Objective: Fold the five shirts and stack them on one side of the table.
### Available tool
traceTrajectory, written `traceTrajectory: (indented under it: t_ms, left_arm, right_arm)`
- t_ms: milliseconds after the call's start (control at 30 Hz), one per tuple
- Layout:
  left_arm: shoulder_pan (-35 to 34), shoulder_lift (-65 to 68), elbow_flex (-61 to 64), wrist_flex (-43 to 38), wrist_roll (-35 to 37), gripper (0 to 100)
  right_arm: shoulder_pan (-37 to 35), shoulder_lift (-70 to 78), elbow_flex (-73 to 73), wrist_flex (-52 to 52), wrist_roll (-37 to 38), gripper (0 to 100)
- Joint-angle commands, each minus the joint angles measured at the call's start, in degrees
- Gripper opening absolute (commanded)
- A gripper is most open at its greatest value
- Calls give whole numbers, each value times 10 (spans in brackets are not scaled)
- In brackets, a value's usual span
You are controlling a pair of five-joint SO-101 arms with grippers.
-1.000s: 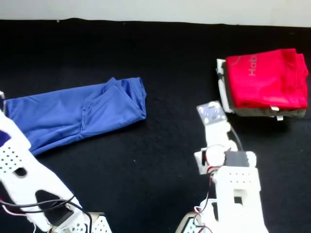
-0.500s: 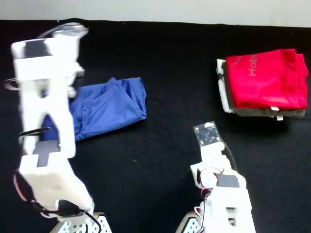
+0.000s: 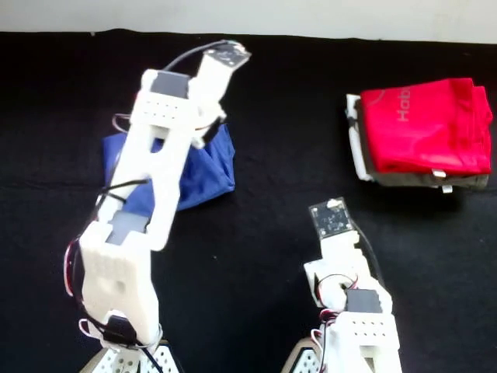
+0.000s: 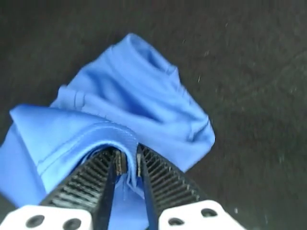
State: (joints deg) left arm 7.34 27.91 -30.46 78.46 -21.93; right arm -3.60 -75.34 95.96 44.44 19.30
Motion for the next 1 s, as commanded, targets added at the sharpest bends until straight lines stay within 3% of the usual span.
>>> traceTrajectory:
  t_ms: [0,200,433,500,567,800,967]
  left_arm:
    - [14,8,-3,-50,3,34]
    - [11,7,-36,-55,40,142]
    - [-36,10,-204,94,62,139]
    - [-63,14,-218,141,62,105]
    - [-82,22,-206,167,61,8]
    - [-124,132,-172,155,61,10]
    - [-92,192,-172,174,64,10]
  right_arm:
    - [4,-24,23,15,1,6]
    - [4,-47,35,16,1,6]
    - [3,-48,35,16,1,6]
    - [3,-48,35,16,1,6]
    - [3,-48,35,16,1,6]
    - [3,-48,35,16,1,6]
    - [3,-48,35,16,1,6]
